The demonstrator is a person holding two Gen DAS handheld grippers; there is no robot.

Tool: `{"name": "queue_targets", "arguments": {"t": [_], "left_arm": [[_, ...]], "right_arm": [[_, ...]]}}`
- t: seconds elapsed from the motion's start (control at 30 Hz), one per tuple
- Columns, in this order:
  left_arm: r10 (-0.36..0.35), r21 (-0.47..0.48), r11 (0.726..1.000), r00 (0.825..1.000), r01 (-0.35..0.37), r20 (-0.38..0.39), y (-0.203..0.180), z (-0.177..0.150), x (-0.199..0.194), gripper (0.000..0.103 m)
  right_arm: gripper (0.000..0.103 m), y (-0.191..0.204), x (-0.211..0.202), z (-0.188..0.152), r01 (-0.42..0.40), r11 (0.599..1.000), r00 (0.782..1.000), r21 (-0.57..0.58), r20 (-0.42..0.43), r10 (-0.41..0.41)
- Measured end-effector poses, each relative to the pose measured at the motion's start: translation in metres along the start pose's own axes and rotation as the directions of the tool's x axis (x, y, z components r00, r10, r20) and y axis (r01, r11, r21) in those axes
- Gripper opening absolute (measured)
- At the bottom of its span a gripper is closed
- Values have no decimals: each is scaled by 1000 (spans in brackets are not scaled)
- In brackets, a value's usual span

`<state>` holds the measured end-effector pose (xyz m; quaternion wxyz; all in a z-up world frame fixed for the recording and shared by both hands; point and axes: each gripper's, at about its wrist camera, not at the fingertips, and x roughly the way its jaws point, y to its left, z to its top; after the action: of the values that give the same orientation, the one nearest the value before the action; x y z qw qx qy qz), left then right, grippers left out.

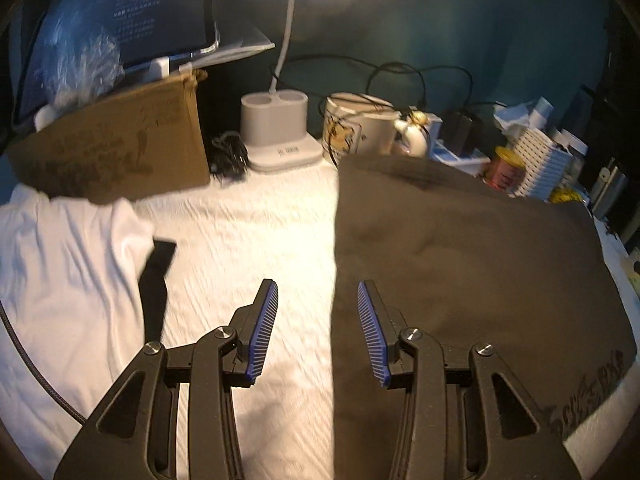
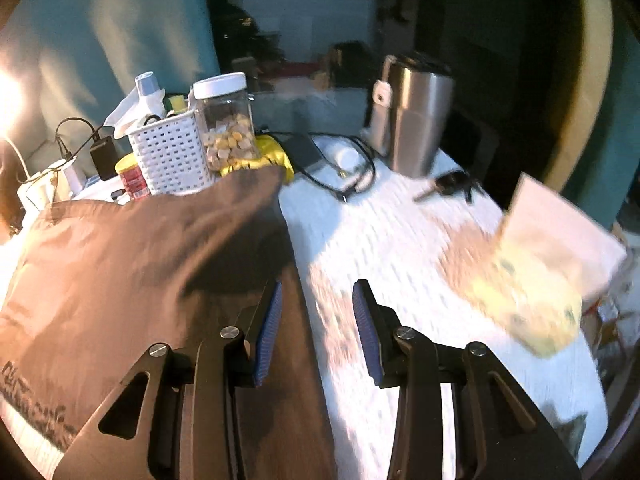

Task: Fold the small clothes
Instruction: 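Grasp the folded edge of the shirt with both grippers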

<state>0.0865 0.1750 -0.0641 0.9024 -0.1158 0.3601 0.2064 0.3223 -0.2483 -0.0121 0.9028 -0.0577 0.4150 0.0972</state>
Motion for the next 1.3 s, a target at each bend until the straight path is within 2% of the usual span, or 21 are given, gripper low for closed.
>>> {"name": "queue_targets", "arguments": {"t": [0.3,0.47,0.57,0.7,0.77,0.83,0.93,1.07,1.17,1.23,1.3], "left_arm": [[-36,4,999,999,36,-9,-5,-29,-20,41],[3,62,998,1000,-2,-23,-10,-48,-26,41],[-4,58,998,999,7,-52,-8,-58,-28,41],[-5,71,997,999,7,-37,-8,-67,-42,41],[-3,107,994,999,7,-35,-13,-71,-46,47],[3,135,991,1000,1,-29,-17,-75,-49,63],[-5,144,989,999,11,-37,-19,-81,-47,63],[-61,105,992,994,71,-94,-14,-88,-41,63],[-99,73,992,990,106,-98,-8,-92,-41,63],[-113,57,991,988,119,-101,-6,-95,-40,63],[-116,70,990,989,123,-95,-9,-96,-41,63]], "right_arm": [[39,-13,-30,-42,2,999,1000,41,-12,-2],[39,-15,-37,-65,-1,999,999,52,-35,3],[39,-17,-40,-79,-16,998,999,59,-40,19],[39,-18,-43,-95,-42,998,998,48,-39,44],[39,-19,-45,-100,-43,999,999,32,-27,44],[39,-22,-49,-103,-53,998,998,40,-14,53],[39,-26,-52,-107,-62,996,998,59,1,62],[39,-34,-60,-116,-149,983,989,104,16,148],[41,-36,-64,-121,-179,975,984,130,18,178],[45,-33,-65,-125,-191,972,982,135,14,190],[46,-31,-62,-129,-199,969,980,143,13,200]]}}
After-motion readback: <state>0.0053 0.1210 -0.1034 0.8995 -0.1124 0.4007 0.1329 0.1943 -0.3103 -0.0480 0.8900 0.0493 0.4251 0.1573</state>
